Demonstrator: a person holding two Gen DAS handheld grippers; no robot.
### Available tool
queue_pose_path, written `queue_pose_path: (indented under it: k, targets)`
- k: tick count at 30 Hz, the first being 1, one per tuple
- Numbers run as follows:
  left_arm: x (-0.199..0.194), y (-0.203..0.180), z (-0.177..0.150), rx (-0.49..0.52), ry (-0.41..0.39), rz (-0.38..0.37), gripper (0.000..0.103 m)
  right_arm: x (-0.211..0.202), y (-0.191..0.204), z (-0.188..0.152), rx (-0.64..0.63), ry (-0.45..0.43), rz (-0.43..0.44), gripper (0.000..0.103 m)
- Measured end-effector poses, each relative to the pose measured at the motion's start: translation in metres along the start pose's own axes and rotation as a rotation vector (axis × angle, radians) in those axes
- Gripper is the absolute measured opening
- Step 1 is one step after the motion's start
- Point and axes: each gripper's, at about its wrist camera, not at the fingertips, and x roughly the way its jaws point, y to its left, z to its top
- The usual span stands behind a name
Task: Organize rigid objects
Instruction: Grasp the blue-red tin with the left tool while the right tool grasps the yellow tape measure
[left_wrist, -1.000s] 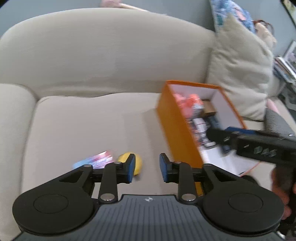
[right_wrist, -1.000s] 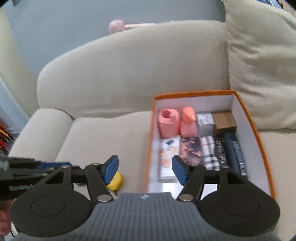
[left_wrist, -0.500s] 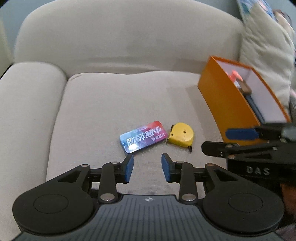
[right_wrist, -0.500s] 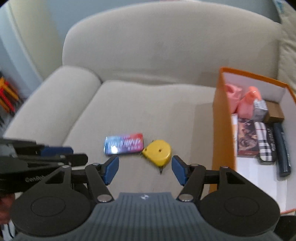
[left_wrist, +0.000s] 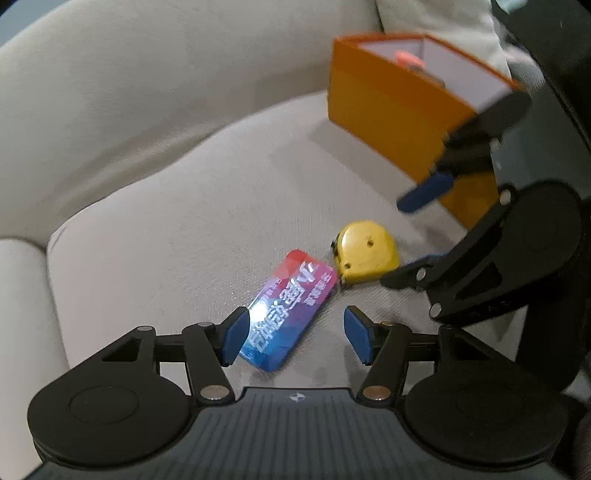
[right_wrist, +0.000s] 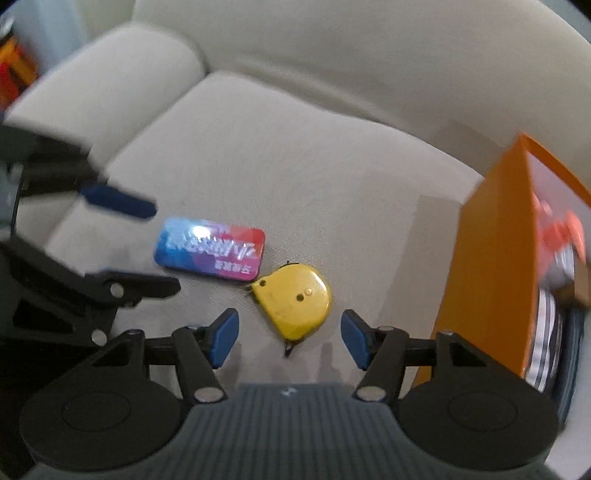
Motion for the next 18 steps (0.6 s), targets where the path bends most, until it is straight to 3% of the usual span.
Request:
queue_pose_path:
  k: [4, 12, 18]
  targets:
    - [0.018, 0.005, 0.001, 0.053, 0.027, -0.020, 0.077, 0.015, -0.002, 0.012, -0.078, 0.043, 0.000, 0.063]
    - [0.042, 0.011, 0.008, 0.120, 0.068, -0.066, 0.080, 0.035, -0.011, 0.023, -0.102, 0.096, 0.057, 0.063]
    - [0.050, 0.006, 0.009, 0.228, 0.059, -0.069, 0.079, 0.031, -0.018, 0.017, -0.099, 0.103, 0.090, 0.057]
